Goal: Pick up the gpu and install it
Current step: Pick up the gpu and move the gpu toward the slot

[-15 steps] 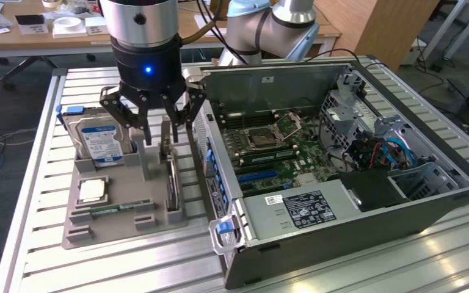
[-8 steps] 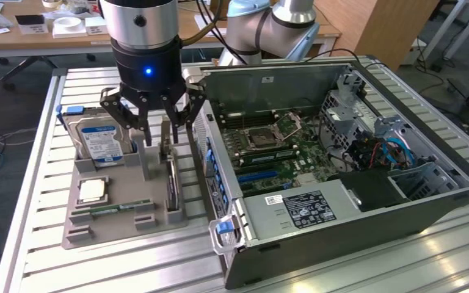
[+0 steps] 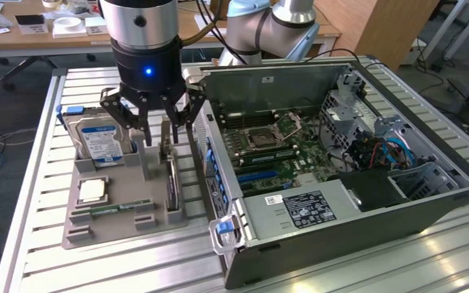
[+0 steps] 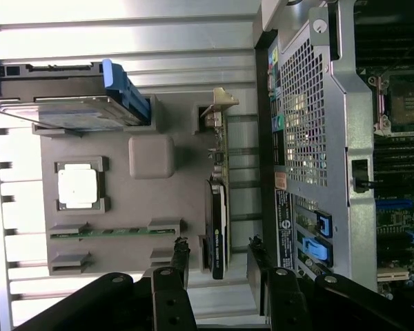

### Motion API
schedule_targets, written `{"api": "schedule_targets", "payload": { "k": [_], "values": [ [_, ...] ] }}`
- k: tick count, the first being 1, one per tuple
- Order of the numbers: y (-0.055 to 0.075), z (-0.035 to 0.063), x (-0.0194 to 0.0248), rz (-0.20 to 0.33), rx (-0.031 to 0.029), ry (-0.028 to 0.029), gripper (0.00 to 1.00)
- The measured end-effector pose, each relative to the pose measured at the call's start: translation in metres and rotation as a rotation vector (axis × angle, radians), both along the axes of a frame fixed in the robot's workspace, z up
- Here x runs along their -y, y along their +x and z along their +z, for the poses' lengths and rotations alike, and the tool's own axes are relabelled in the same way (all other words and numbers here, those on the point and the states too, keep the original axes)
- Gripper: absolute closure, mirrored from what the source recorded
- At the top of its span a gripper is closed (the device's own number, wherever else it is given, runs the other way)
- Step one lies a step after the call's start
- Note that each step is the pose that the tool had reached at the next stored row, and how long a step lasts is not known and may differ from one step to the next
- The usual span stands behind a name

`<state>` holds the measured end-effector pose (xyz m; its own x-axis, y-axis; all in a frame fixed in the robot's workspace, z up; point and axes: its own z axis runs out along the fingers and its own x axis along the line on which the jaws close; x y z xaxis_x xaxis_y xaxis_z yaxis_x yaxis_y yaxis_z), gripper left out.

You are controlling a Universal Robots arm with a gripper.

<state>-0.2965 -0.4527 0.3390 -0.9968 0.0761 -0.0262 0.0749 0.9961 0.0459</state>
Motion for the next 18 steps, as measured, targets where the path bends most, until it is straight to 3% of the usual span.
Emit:
{"api": "schedule_targets", "payload": {
  "k": [7, 18],
  "values": [
    [0.000, -0.0084, 0.0000, 0.000, -0.0004, -0.0004, 0.53],
    [0.000, -0.0138, 0.0000, 0.000, -0.0004, -0.0003, 0.53]
  ]
}}
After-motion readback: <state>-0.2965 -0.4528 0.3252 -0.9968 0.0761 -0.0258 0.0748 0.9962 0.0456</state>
